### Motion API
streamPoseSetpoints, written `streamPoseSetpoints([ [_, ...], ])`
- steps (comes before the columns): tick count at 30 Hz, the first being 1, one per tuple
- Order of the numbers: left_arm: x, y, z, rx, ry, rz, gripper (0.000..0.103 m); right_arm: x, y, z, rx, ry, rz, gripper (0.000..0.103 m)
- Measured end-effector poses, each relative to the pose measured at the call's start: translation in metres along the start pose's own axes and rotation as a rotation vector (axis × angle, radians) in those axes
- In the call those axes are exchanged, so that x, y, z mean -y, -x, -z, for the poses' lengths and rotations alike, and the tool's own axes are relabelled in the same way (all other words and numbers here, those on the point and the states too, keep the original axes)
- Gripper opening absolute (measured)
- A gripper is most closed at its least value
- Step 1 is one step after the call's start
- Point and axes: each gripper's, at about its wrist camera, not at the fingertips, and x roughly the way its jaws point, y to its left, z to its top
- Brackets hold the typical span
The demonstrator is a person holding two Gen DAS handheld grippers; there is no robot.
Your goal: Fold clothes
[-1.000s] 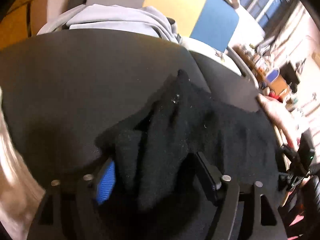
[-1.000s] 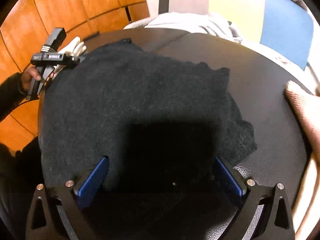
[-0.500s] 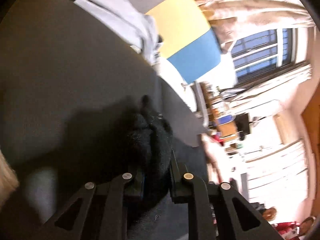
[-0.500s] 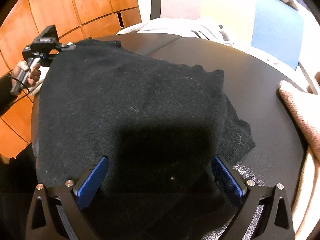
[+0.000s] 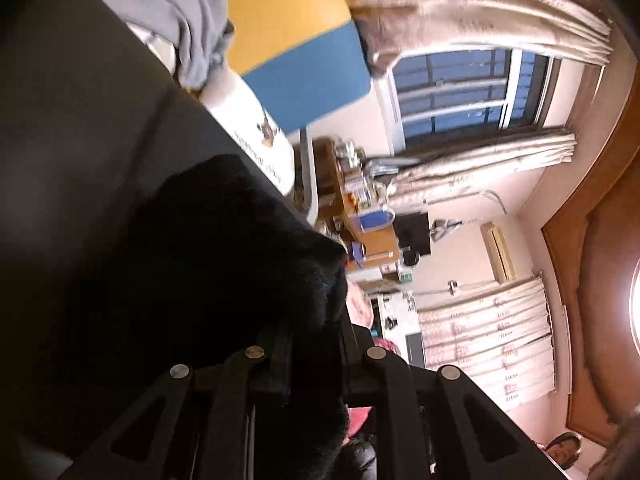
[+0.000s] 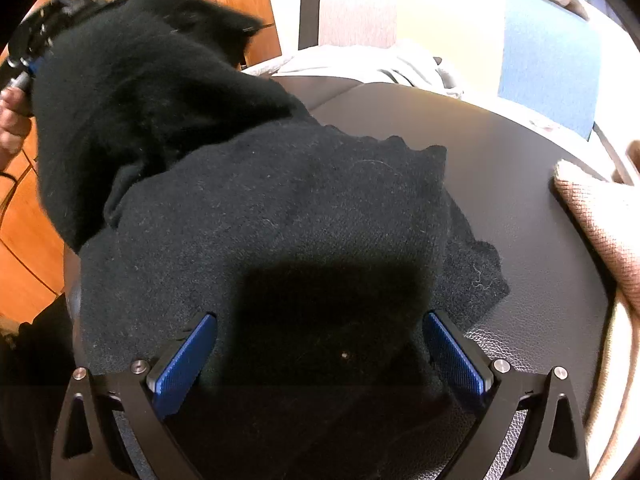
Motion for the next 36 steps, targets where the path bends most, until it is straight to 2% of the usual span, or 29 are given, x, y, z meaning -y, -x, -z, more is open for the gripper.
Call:
streamPoseSetpoints([
  [4,0.004,-0.048,0.014,-0.04,0.017,-0.044,0.015,0.0,0.001,0.001,0.007,0.0,-0.001,0.103],
  [8,0.013,-0.091,0.017,-0.095,-0.032,-0.111,0.015,0.001,0.002,0.002,0.014,-0.003,-0.006,0.103],
  [13,-0.001,-0.124,0.028,-0.158,-0.026,-0.168,0.013,0.003,0.006,0.004,0.025,-0.017,-0.023,0.103],
  [15,-0.003,-0.129,0.03,-0.149,0.008,-0.154,0.006,0.003,0.006,0.004,0.025,-0.015,-0.021,0.103],
  [17,-0.001,-0.129,0.03,-0.122,0.038,-0.127,0.005,0.002,0.007,0.004,0.025,-0.014,-0.02,0.103],
  [21,0.006,-0.138,0.03,-0.117,0.038,-0.161,0.007,0.002,0.009,0.005,0.027,-0.017,-0.023,0.103],
  [24,0.0,-0.147,0.031,-0.16,0.104,-0.138,0.013,0.001,0.012,0.006,0.03,-0.016,-0.023,0.103],
  [26,0.009,-0.15,0.035,-0.191,0.085,-0.12,0.014,0.001,0.013,0.006,0.028,-0.017,-0.022,0.103],
  [29,0.03,-0.151,0.034,-0.253,0.05,-0.051,0.021,-0.001,0.02,0.006,0.021,-0.023,-0.003,0.103],
  [33,0.051,-0.136,0.029,-0.333,0.068,0.059,0.023,-0.005,0.047,0.019,-0.001,-0.053,0.057,0.103],
  [35,0.059,-0.114,0.017,-0.327,0.045,0.127,0.023,-0.006,0.066,0.025,0.008,-0.07,0.057,0.103],
  [36,0.059,-0.097,0.009,-0.287,0.015,0.125,0.024,-0.005,0.075,0.027,0.011,-0.078,0.056,0.103],
])
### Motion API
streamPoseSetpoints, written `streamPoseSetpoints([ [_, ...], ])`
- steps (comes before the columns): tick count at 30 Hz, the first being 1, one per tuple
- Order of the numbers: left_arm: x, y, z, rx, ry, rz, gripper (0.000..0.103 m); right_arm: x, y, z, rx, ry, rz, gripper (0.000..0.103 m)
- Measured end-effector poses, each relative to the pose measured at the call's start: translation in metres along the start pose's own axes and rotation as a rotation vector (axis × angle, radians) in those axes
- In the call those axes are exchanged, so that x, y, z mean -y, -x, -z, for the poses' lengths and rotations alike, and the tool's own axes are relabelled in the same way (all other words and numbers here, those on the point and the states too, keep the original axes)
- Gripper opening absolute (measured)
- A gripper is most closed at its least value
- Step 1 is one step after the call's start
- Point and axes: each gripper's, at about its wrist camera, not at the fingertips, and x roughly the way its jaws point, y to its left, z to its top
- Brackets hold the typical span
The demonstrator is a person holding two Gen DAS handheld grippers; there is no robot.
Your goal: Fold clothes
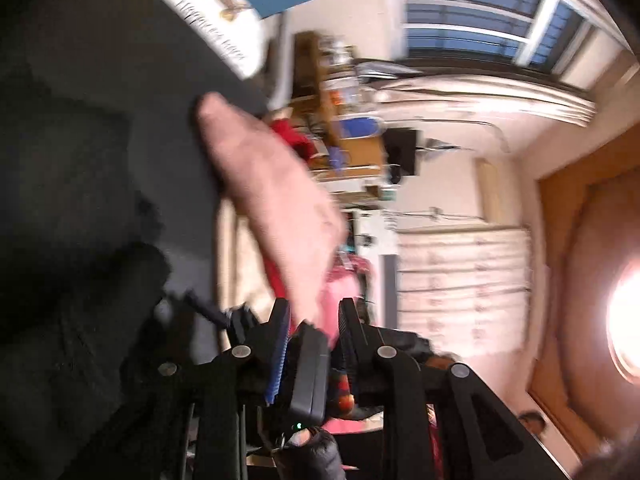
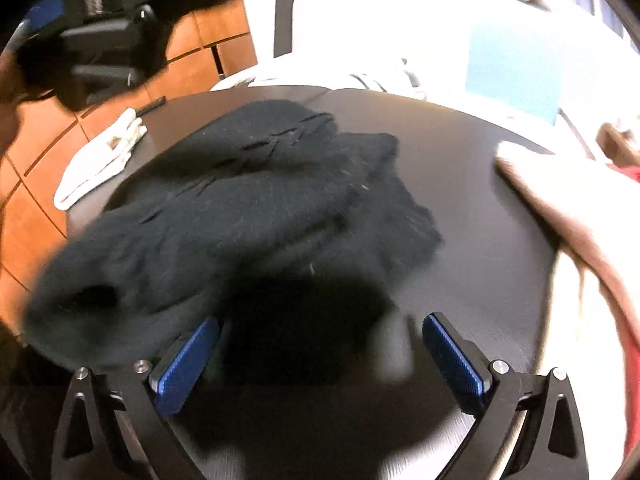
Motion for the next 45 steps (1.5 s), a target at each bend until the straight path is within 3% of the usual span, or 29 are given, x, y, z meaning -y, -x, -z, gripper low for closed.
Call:
streamPoseSetpoints([
  [3,0.0,0.059,-0.006,0.138,-0.099,-0.063,0.026,-0.005,0.028,0.011,0.007,-0.029,-0.043,0.103],
  [5,-0.015,0.1,0.003,0.244,-0.144,-0.169,0.026,-0.018,0.045,0.013,0.015,-0.028,-0.099,0.103],
  [8,-0.044,0.142,0.031,0.357,-0.209,-0.34,0.026,-0.044,0.048,0.0,0.07,-0.02,-0.264,0.103],
  [11,-0.065,0.148,0.053,0.387,-0.27,-0.446,0.026,-0.068,0.031,-0.013,0.064,-0.064,-0.447,0.101],
  [12,-0.07,0.145,0.059,0.377,-0.275,-0.437,0.026,-0.073,0.018,-0.012,0.031,-0.082,-0.447,0.097],
  [13,-0.075,0.142,0.064,0.364,-0.277,-0.423,0.026,-0.079,0.005,-0.012,-0.001,-0.1,-0.448,0.076],
  [14,-0.077,0.135,0.071,0.349,-0.285,-0.394,0.026,-0.083,-0.008,-0.011,-0.034,-0.122,-0.444,0.028],
  [15,-0.077,0.127,0.076,0.331,-0.304,-0.384,0.027,-0.08,-0.02,-0.011,-0.065,-0.162,-0.421,0.005],
  [16,-0.076,0.117,0.082,0.306,-0.334,-0.4,0.027,-0.076,-0.025,-0.008,-0.069,-0.208,-0.397,0.007],
  [19,-0.081,0.087,0.099,0.199,-0.431,-0.437,0.031,-0.065,-0.002,0.014,0.029,-0.301,-0.344,0.006],
  [21,-0.088,0.071,0.108,0.132,-0.477,-0.455,0.03,-0.062,0.001,0.036,0.003,-0.328,-0.26,0.006],
  [22,-0.087,0.068,0.11,0.125,-0.485,-0.458,0.03,-0.06,-0.003,0.047,-0.03,-0.344,-0.223,0.006],
  [24,-0.085,0.064,0.113,0.126,-0.496,-0.461,0.03,-0.052,0.004,0.059,0.008,-0.405,-0.245,0.006],
  [25,-0.084,0.062,0.114,0.126,-0.501,-0.463,0.03,-0.05,0.01,0.056,0.016,-0.412,-0.246,0.014],
  [27,-0.082,0.061,0.115,0.131,-0.512,-0.469,0.03,-0.048,0.025,0.049,0.046,-0.409,-0.244,0.04],
  [28,-0.081,0.06,0.115,0.133,-0.518,-0.472,0.03,-0.047,0.035,0.044,0.074,-0.398,-0.246,0.067],
  [29,-0.08,0.06,0.115,0.136,-0.523,-0.475,0.03,-0.045,0.044,0.039,0.104,-0.389,-0.246,0.081],
  [30,-0.08,0.06,0.117,0.143,-0.523,-0.471,0.03,-0.042,0.053,0.032,0.142,-0.385,-0.239,0.082],
  [32,-0.079,0.06,0.119,0.158,-0.522,-0.464,0.03,-0.033,0.064,0.02,0.21,-0.411,-0.229,0.082],
  [35,-0.078,0.059,0.121,0.171,-0.532,-0.463,0.031,-0.02,0.04,0.007,0.248,-0.497,-0.245,0.078],
  [40,-0.075,0.052,0.124,0.179,-0.586,-0.469,0.032,-0.003,-0.003,-0.007,0.199,-0.633,-0.214,0.061],
  [42,-0.072,0.049,0.129,0.176,-0.618,-0.469,0.034,-0.001,-0.009,-0.009,0.223,-0.668,-0.202,0.046],
  [43,-0.071,0.049,0.131,0.177,-0.632,-0.468,0.034,0.0,-0.005,-0.015,0.239,-0.665,-0.191,0.026],
  [45,-0.068,0.05,0.136,0.182,-0.661,-0.453,0.035,-0.003,0.005,-0.024,0.273,-0.647,-0.178,0.02],
])
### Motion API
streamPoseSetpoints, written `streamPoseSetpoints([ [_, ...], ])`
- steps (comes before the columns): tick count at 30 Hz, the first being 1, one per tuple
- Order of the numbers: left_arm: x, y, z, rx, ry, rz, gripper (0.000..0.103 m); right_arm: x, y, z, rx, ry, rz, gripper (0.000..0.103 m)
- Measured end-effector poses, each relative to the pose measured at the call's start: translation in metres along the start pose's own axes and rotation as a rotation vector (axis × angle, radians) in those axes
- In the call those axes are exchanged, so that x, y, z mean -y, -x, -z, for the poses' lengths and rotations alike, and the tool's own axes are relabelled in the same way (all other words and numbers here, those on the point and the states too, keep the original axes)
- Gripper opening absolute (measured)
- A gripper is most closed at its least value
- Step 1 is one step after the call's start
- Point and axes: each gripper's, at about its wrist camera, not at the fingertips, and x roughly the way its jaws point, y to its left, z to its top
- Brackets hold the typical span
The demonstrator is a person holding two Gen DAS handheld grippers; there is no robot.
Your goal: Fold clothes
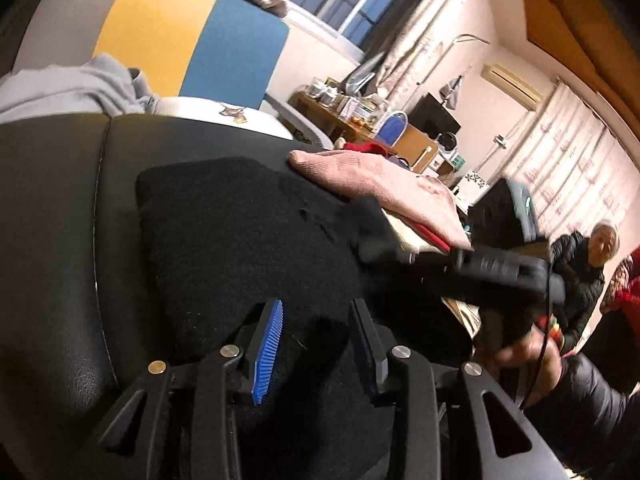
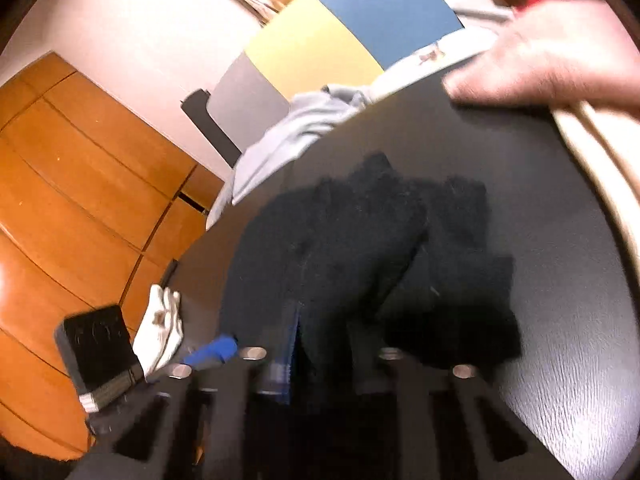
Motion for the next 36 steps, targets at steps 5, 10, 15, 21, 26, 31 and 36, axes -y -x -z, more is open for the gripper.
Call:
streamPoseSetpoints([
  [5,0.008,0.005,0.006,0.01,-0.04,0.082,0.037,-0.037,0.038,-0.007,0.098,0.19,0.117,0.018],
  [10,0.015,-0.024,0.018,-0.117,-0.121,0.024,0.037,0.031,0.018,0.014,0.03,0.04,0.212,0.019],
  [15,0.01,-0.015,-0.006,-0.083,-0.043,0.028,0.036,0.045,0.022,0.019,0.074,-0.01,0.14,0.025],
  [21,0.005,-0.024,-0.036,-0.014,-0.029,-0.03,0.038,-0.011,0.067,0.001,0.165,0.282,0.235,0.037],
  [26,0.012,-0.043,-0.05,0.02,-0.075,-0.078,0.038,-0.036,0.036,-0.011,0.062,0.437,0.168,0.038],
  [31,-0.008,-0.102,-0.06,-0.134,-0.058,-0.249,0.038,0.019,-0.02,-0.025,0.005,0.31,0.402,0.068],
  [36,-0.027,-0.114,-0.064,-0.139,-0.071,-0.212,0.039,0.049,-0.033,-0.028,-0.03,0.187,0.378,0.071],
])
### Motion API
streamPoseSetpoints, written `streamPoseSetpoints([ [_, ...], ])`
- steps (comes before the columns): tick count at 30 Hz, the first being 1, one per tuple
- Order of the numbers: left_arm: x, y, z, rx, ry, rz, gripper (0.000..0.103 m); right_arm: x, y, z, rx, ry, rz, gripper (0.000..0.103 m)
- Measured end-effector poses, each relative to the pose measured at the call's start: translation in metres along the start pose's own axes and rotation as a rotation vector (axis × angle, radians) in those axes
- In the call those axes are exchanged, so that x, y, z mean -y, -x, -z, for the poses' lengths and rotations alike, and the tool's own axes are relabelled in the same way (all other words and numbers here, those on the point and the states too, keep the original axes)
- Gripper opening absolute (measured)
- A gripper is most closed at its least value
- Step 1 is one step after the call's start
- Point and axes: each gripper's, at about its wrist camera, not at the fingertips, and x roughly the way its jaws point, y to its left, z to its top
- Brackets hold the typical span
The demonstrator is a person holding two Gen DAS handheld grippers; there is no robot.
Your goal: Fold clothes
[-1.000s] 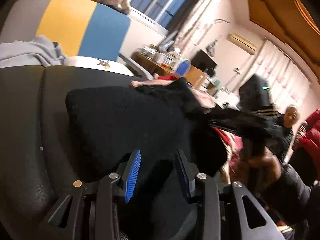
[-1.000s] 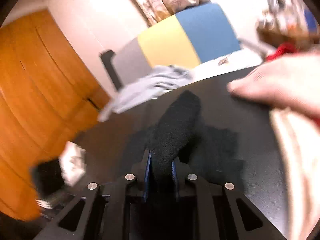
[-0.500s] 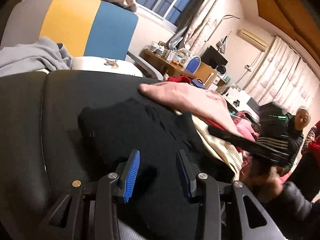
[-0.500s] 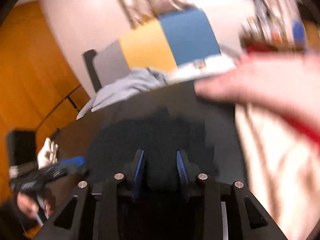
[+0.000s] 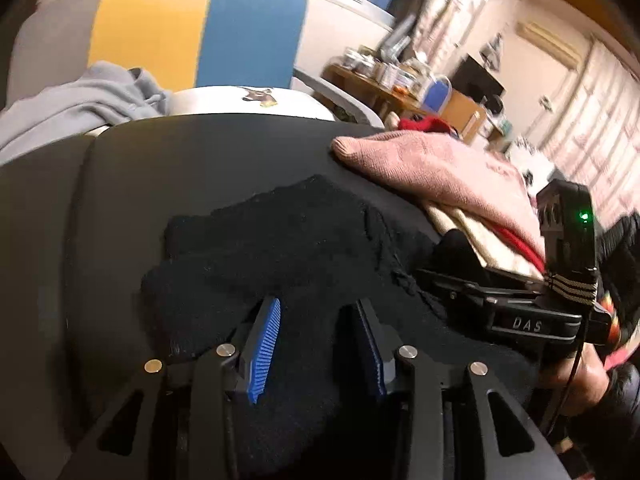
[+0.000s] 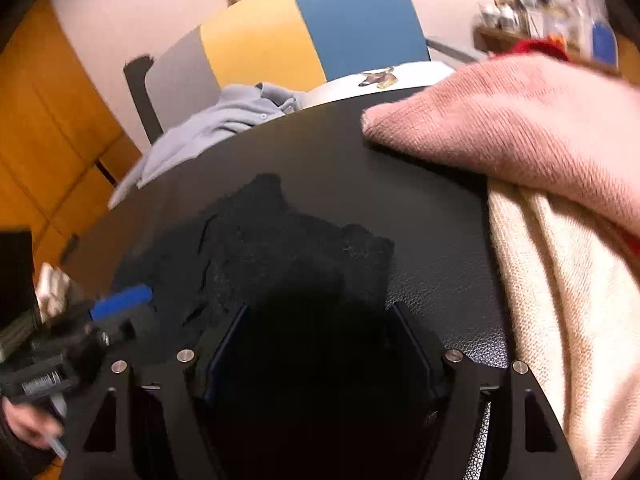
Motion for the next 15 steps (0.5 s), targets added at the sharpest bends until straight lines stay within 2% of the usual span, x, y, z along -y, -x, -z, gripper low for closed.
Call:
streamPoseSetpoints([
  [6,-0.004,-0.008,-0.014,-0.032,-0.086,-0.006,0.04,0.006,0.0,0.001,0.018,-0.04,-0.001,0.075],
  [10,-0.004,0.004,-0.026,-0.049,-0.072,-0.012,0.04,0.005,0.006,0.004,0.03,-0.071,-0.026,0.077],
  [12,-0.005,0.021,-0.021,-0.002,-0.075,-0.045,0.039,0.0,0.025,0.004,0.063,-0.025,-0.037,0.077],
  [15,-0.003,0.045,-0.006,0.062,-0.07,-0.042,0.039,-0.017,0.064,0.009,0.123,0.113,-0.057,0.076],
])
